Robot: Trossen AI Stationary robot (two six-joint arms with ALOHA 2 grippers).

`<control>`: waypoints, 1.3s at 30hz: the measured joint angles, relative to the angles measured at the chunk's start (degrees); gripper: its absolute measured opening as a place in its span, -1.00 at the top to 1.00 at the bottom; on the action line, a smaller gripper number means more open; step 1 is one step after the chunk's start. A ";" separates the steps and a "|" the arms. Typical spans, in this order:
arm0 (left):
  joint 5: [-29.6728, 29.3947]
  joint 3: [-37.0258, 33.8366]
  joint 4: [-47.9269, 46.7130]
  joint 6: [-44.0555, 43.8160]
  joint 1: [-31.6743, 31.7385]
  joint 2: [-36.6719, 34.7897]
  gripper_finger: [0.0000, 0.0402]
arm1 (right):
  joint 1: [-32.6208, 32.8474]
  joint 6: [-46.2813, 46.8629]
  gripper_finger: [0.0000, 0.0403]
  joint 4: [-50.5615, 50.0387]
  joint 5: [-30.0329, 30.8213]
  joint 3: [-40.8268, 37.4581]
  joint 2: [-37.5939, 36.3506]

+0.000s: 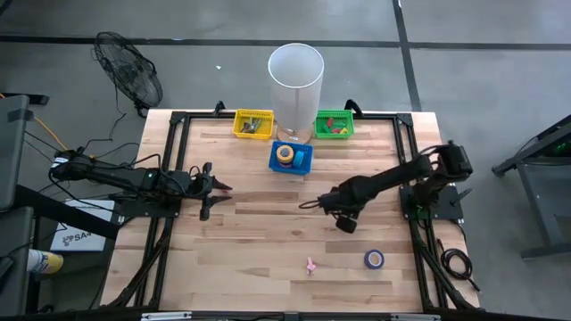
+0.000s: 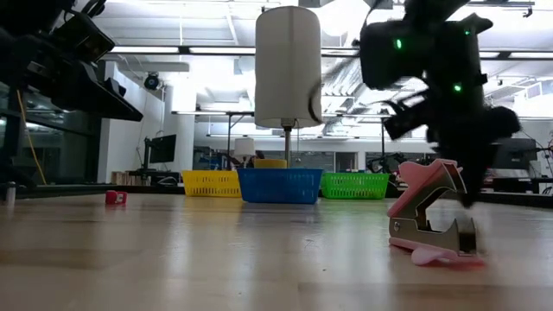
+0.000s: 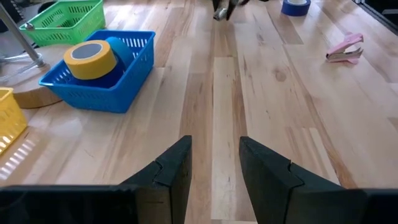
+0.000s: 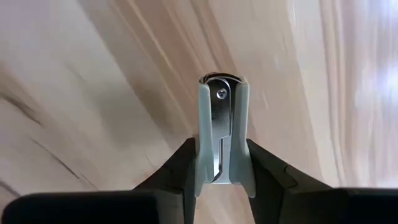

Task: Pick and place Stapler, Stapler remover, tape
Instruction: Put the gray staple remover into the yellow basket

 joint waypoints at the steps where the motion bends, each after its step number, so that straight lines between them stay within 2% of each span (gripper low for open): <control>1: -0.25 0.00 0.00 0.32 -0.02 -0.01 0.35 | 0.37 -0.61 0.54 1.99 0.89 0.00 -0.48; 10: -1.10 0.00 3.17 -0.62 -0.01 0.01 0.35 | 3.43 -12.38 0.54 22.99 6.39 0.00 -2.39; 17: -3.48 0.00 8.53 1.26 -0.02 1.25 0.35 | 2.07 -22.53 0.54 40.11 6.42 0.00 -2.39; 26: -3.82 0.00 19.36 5.35 0.00 8.22 0.35 | -1.52 -33.10 0.54 62.93 4.03 0.02 -2.33; 30: -5.03 0.00 27.18 6.96 -0.01 12.23 0.35 | -2.66 -35.34 0.54 69.01 1.98 0.02 -2.28; 35: -3.83 0.52 35.93 9.78 -0.02 17.70 0.34 | -3.64 -35.97 0.54 73.26 1.25 0.02 -2.26; 39: -2.83 2.92 39.03 9.93 -0.02 22.69 0.23 | -3.95 -36.99 0.54 76.12 -0.07 0.02 -2.26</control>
